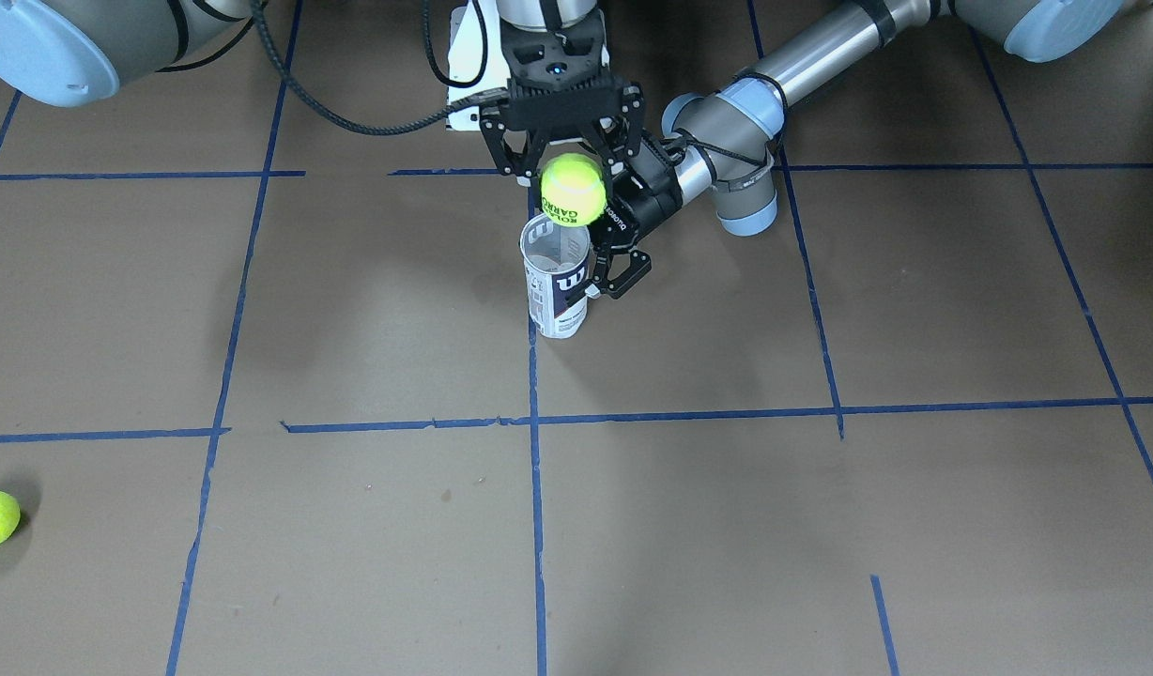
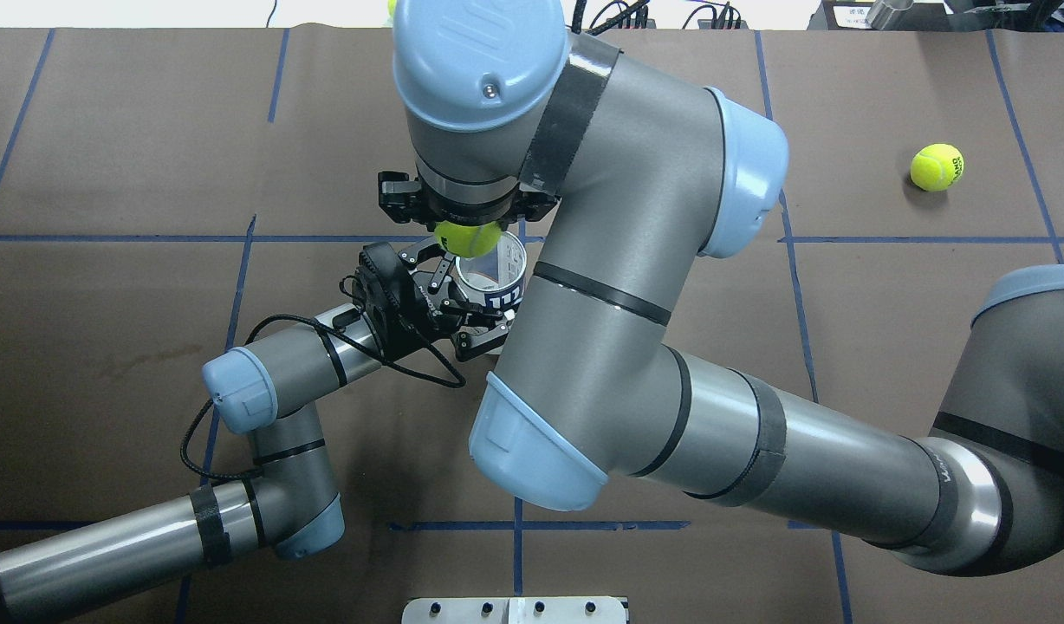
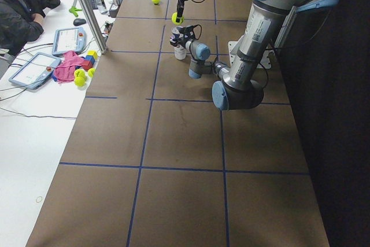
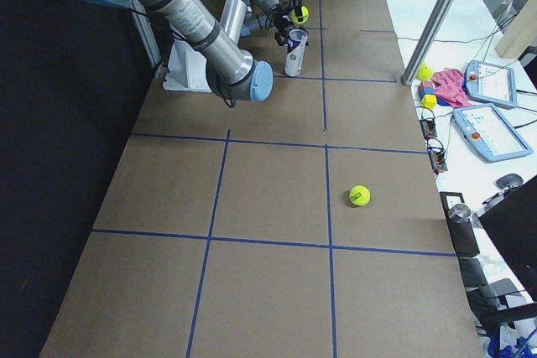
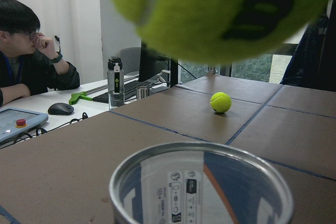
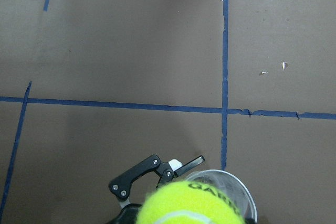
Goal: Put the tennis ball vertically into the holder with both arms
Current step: 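Lower the ball into the can and open the right gripper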
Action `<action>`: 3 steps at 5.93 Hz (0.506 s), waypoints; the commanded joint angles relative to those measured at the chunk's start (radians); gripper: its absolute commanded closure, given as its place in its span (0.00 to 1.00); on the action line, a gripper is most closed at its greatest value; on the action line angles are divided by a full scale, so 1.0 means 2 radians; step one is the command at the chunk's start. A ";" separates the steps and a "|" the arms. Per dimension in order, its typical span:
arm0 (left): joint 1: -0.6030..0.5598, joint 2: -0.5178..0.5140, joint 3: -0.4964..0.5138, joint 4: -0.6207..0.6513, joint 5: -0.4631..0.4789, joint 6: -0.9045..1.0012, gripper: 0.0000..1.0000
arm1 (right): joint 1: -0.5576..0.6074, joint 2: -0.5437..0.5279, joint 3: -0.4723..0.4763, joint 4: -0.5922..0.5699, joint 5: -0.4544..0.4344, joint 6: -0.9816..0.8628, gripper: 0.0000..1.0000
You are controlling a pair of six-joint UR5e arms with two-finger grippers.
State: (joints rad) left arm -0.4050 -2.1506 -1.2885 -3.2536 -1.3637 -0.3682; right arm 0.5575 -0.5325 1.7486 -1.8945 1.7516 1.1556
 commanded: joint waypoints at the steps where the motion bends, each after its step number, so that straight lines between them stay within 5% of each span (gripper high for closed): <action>1: 0.000 0.000 -0.001 0.000 0.000 0.000 0.07 | 0.000 -0.003 -0.005 0.000 -0.004 -0.008 0.83; 2: 0.000 0.000 -0.001 0.000 0.000 0.000 0.07 | 0.000 -0.013 -0.005 0.000 -0.008 -0.009 0.71; 3: 0.000 0.000 -0.001 0.000 0.000 0.000 0.07 | -0.001 -0.019 -0.004 0.000 -0.013 -0.008 0.13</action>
State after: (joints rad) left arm -0.4050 -2.1506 -1.2899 -3.2536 -1.3637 -0.3682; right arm 0.5562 -0.5575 1.7397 -1.8945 1.7340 1.1399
